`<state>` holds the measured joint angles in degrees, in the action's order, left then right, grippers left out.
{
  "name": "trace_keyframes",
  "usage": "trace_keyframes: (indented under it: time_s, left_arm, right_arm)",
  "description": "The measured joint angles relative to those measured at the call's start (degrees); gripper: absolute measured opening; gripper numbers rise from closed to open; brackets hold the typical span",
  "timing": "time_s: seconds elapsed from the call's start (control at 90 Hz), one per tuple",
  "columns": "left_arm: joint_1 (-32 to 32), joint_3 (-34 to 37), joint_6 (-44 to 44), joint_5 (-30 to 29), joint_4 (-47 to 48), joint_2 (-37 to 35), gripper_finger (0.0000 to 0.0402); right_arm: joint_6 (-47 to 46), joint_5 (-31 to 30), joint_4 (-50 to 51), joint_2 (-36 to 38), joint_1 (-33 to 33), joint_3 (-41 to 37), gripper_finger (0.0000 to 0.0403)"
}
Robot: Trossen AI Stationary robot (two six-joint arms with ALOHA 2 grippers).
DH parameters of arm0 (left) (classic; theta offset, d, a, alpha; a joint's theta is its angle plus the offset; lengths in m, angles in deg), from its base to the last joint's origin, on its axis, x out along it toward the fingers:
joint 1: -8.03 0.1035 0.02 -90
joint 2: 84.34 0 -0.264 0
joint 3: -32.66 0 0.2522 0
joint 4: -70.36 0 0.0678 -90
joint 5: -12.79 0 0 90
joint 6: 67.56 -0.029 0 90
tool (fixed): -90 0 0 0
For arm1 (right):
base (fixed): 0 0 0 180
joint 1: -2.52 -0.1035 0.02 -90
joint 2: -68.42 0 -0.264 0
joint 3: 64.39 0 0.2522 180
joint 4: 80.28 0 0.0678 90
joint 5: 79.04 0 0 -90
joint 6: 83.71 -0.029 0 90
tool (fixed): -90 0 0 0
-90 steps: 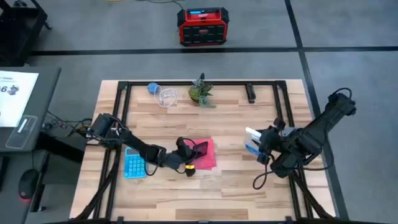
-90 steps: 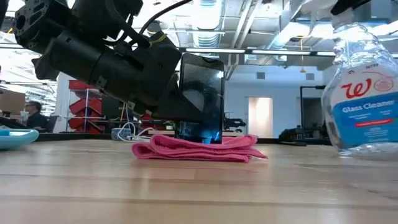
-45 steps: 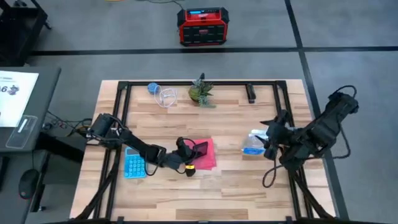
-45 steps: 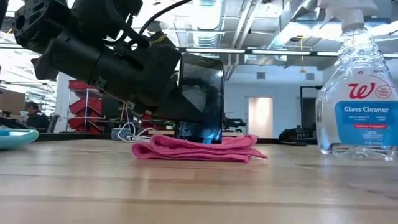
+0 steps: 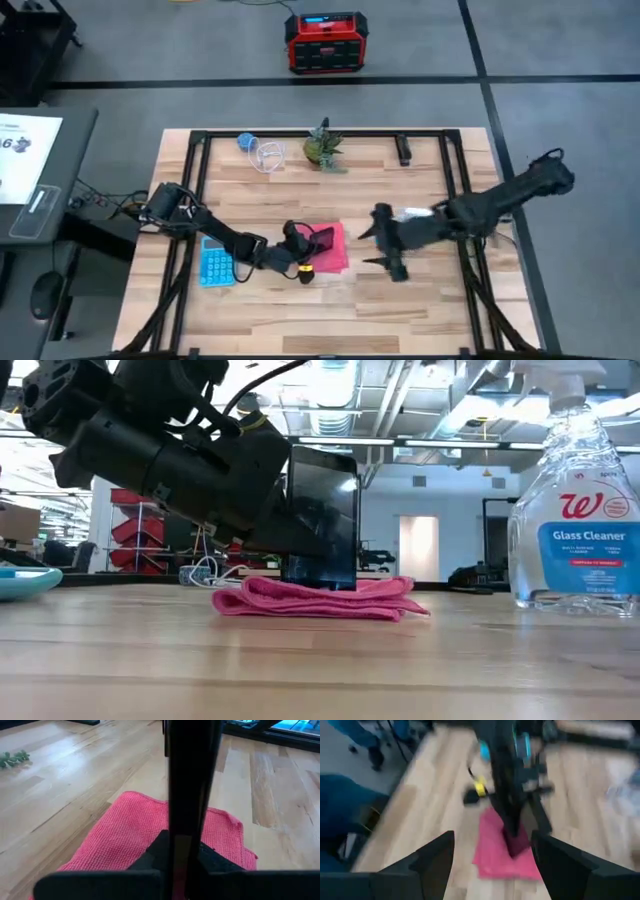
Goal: Apply microfiber cloth
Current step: Wipe the front of the cellphone with a microfiber cloth
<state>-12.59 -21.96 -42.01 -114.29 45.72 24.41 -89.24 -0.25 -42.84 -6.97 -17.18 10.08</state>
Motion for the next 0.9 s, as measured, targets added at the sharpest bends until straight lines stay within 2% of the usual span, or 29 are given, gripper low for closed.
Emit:
trace_keyframes:
  time_s: [0.256, 0.533, 0.733, 0.9]
  left_arm:
    - [-0.2, 0.0, 0.1, 0.0, 0.0, 0.0, 0.0007]
    - [-0.2, 0.0, 0.2, -0.1, 0.0, 0.0, 0.0007]
    - [-0.4, 0.0, -0.1, -0.1, -0.4, 0.0, 0.0007]
    - [-1.3, 0.2, -4.1, 0.0, -2.6, 0.2, 0.0007]
  right_arm:
    - [0.1, 5.9, -13.1, -8.6, 7.5, -7.6, 0.0247]
    - [0.0, 8.6, -22.9, -20.3, 11.3, -8.7, 0.0219]
    - [-0.9, 8.9, -27.8, -24.2, 11.9, -8.7, 0.0195]
    - [-0.2, 10.1, -31.2, -24.3, 11.9, -8.6, 0.0171]
